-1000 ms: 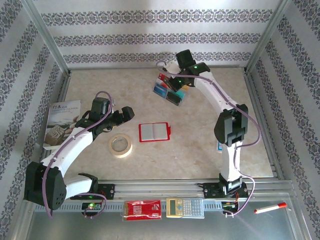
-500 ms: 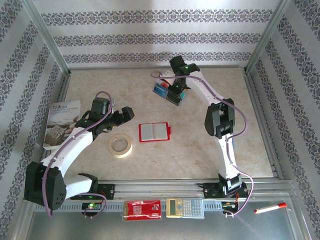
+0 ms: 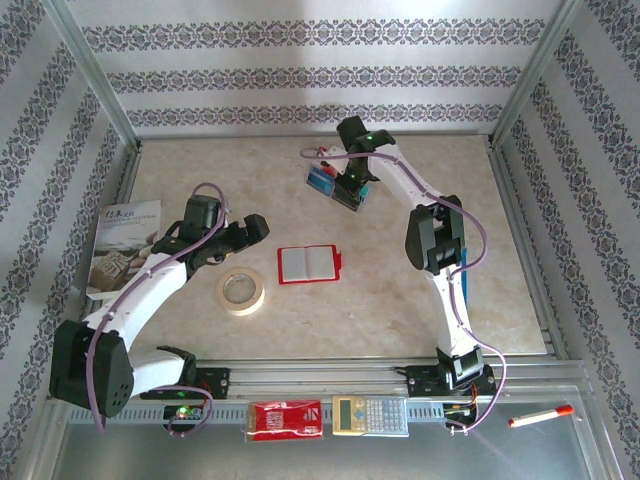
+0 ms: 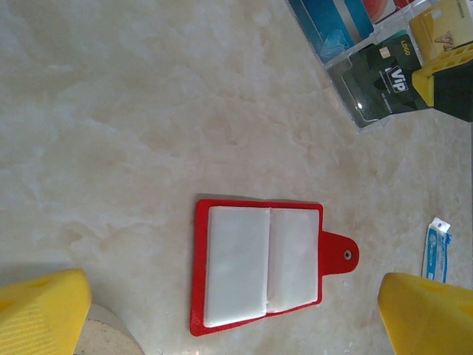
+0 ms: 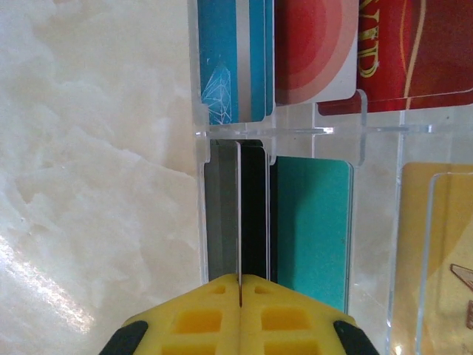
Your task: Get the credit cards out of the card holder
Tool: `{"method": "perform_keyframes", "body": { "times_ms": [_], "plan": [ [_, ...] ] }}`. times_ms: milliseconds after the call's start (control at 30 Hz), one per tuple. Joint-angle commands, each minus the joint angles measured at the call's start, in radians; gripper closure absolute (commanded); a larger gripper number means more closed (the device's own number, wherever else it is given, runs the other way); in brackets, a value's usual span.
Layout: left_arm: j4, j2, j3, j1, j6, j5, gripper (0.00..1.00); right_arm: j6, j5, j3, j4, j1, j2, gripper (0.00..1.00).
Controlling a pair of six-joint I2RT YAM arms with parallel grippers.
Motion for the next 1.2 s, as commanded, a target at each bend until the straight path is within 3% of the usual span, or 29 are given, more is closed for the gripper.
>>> {"method": "perform_keyframes", "body": {
  "times_ms": [0,233,467,600,767,933,1167],
  "plan": [
    [-0.020,0.007,0.027,0.009,-0.003,0.022,0.00,0.004,-0.015,0.031,-0.013,0.004,0.033,0.99],
    [-0.025,0.009,0.032,0.009,-0.003,0.027,0.00,0.020,0.013,0.036,-0.008,-0.002,0.021,0.83],
    [-0.017,0.014,0.035,0.008,-0.010,0.036,0.00,0.052,0.029,0.040,0.000,-0.004,-0.010,0.82],
    [-0.017,0.014,0.035,0.009,-0.008,0.039,0.00,0.105,-0.021,0.000,-0.001,0.005,-0.077,0.82],
    [-0.016,0.022,0.029,0.009,-0.003,0.034,0.00,0.258,-0.101,-0.198,0.087,0.046,-0.262,0.74],
    [-0.015,0.036,0.028,0.010,0.003,0.035,0.00,0.426,-0.070,-0.451,0.210,0.136,-0.441,0.61],
    [-0.006,0.028,0.003,0.016,0.007,0.007,0.00,0.715,-0.102,-0.734,0.352,0.279,-0.574,0.55]
  ]
}}
